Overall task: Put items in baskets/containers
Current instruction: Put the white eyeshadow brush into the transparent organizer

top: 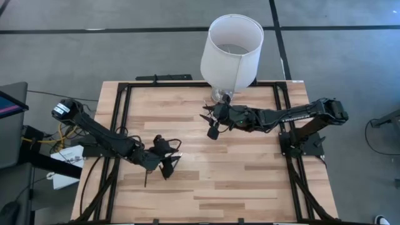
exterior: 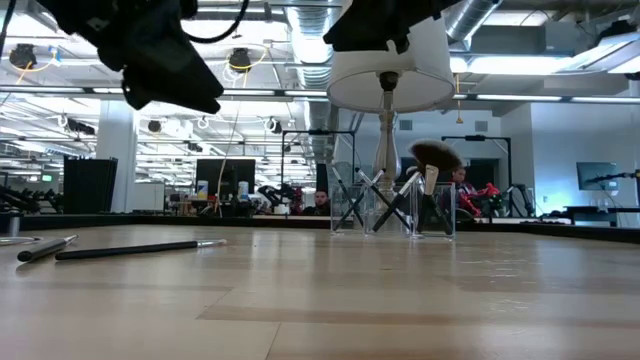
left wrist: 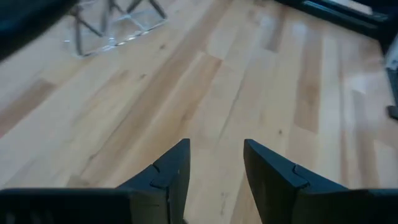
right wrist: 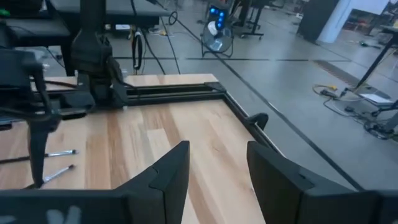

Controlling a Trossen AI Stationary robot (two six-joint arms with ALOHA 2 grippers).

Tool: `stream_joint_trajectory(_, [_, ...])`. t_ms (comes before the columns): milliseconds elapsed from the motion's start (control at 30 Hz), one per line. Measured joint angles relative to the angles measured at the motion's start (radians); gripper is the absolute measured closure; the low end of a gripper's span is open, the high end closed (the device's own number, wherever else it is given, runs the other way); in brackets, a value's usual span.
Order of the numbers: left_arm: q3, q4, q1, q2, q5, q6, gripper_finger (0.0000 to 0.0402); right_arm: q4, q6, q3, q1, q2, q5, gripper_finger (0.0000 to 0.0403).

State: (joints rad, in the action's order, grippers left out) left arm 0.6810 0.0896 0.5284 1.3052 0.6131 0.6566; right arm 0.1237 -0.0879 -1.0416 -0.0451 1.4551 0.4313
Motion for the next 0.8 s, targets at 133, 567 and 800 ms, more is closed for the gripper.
stream_joint_trajectory(133, [0.000, 0.008, 0.043, 0.035, 0.071, 0.069, 0.0255, 0.025, 0.001, 0.000, 0.030, 0.000, -0.063, 0.0252])
stream_joint_trajectory(567, [-0.011, -0.028, 0.079, 0.332, 0.134, 0.304, 0.0255, -0.025, 0.006, 0.001, 0.046, 0.040, -0.192, 0.0272])
stream_joint_trajectory(800, [-0.010, -0.065, 0.099, 0.437, 0.169, 0.378, 0.0255, -0.096, 0.069, 0.000, 0.039, 0.063, -0.205, 0.0276])
